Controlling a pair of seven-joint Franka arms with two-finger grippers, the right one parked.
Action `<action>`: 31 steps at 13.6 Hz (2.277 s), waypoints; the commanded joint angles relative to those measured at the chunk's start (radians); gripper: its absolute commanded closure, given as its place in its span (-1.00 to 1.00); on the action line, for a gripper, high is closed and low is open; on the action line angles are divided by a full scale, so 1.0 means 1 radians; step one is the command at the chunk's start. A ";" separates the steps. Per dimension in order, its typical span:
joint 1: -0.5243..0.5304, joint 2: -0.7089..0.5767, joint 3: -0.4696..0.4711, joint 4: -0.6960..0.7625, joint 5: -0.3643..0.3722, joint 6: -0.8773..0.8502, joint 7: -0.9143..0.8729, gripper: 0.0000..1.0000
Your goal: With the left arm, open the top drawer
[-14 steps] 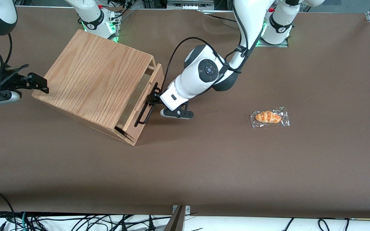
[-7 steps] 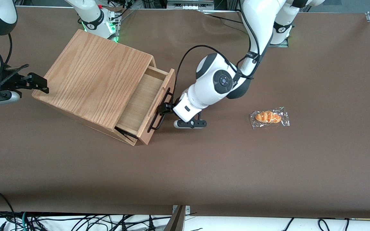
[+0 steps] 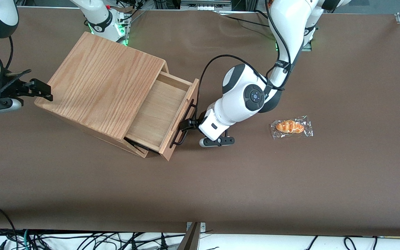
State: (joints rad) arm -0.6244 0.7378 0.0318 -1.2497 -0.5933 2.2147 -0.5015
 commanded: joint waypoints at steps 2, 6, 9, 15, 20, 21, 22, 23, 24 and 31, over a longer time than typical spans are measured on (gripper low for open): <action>0.055 0.009 0.005 0.023 0.024 -0.027 0.009 -1.00; 0.078 0.008 0.004 0.024 0.023 -0.032 0.008 -1.00; 0.078 0.000 -0.001 0.027 0.014 -0.039 0.000 -1.00; 0.095 -0.023 -0.007 0.032 0.000 -0.099 -0.006 -1.00; 0.114 -0.041 -0.007 0.032 -0.026 -0.102 -0.014 -1.00; 0.114 -0.046 -0.009 0.032 -0.029 -0.102 -0.015 -1.00; 0.117 -0.058 -0.006 0.032 -0.031 -0.107 -0.023 -1.00; 0.123 -0.060 -0.007 0.032 -0.034 -0.119 -0.029 -1.00; 0.135 -0.066 -0.009 0.032 -0.037 -0.127 -0.029 -1.00; 0.230 -0.139 0.004 0.029 -0.034 -0.213 -0.028 -1.00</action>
State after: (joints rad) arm -0.4342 0.6425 0.0317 -1.2200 -0.6230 2.0610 -0.5274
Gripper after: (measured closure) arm 0.000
